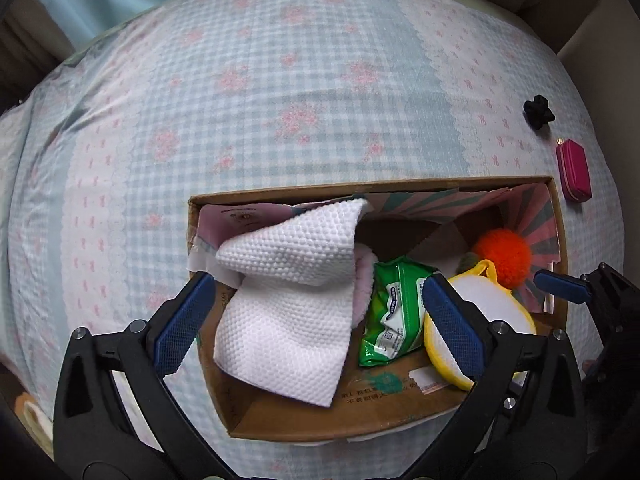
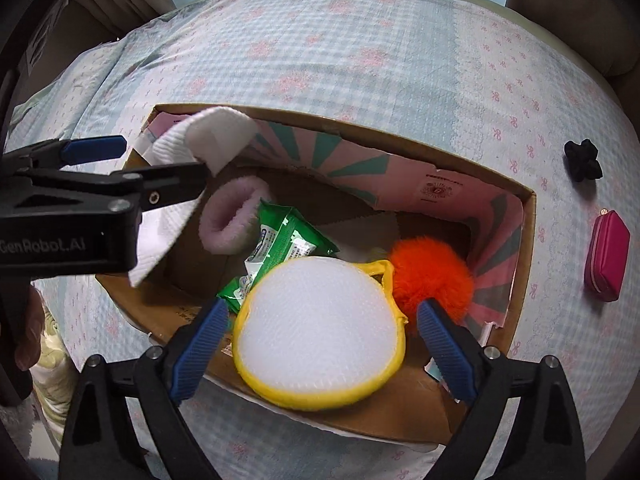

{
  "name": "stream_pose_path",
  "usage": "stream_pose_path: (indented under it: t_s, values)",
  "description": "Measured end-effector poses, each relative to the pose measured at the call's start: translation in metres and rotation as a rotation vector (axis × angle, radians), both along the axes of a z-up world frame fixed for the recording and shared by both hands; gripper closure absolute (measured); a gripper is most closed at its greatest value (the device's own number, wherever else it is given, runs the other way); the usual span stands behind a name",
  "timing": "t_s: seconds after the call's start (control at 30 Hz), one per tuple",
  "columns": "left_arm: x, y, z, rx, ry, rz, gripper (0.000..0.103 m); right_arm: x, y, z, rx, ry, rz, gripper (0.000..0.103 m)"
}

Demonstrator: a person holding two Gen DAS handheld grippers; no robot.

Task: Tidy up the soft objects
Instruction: 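Open both tools to drop the cloth and pad into the box, then lift both tools away from the box toward the scrunchie and pouch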

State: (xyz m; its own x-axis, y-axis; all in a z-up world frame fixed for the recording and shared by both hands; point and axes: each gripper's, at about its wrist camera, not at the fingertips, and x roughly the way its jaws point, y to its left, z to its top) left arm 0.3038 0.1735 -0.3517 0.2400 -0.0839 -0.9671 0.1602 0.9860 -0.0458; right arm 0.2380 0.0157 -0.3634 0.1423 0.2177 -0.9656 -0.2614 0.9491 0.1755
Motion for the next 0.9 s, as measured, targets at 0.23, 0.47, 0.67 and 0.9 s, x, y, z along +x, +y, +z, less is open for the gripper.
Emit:
stream_pose_path:
  t_s: [0.23, 0.47, 0.67, 0.9]
  values:
    - [-0.012, 0.004, 0.004, -0.011, 0.019, 0.033, 0.0, -0.01, -0.003, 0.004, 0.001, -0.051, 0.024, 0.009]
    - [-0.032, 0.008, 0.023, -0.027, -0.007, 0.071, 0.0, -0.016, -0.006, 0.025, 0.011, -0.104, 0.013, 0.009]
    - [-0.052, 0.01, 0.057, -0.038, -0.061, 0.096, 0.0, -0.028, -0.006, 0.046, 0.011, -0.14, 0.017, 0.009]
    - [-0.093, 0.017, 0.105, -0.048, -0.148, 0.138, 0.0, -0.053, -0.01, 0.086, 0.009, -0.2, 0.018, 0.009]
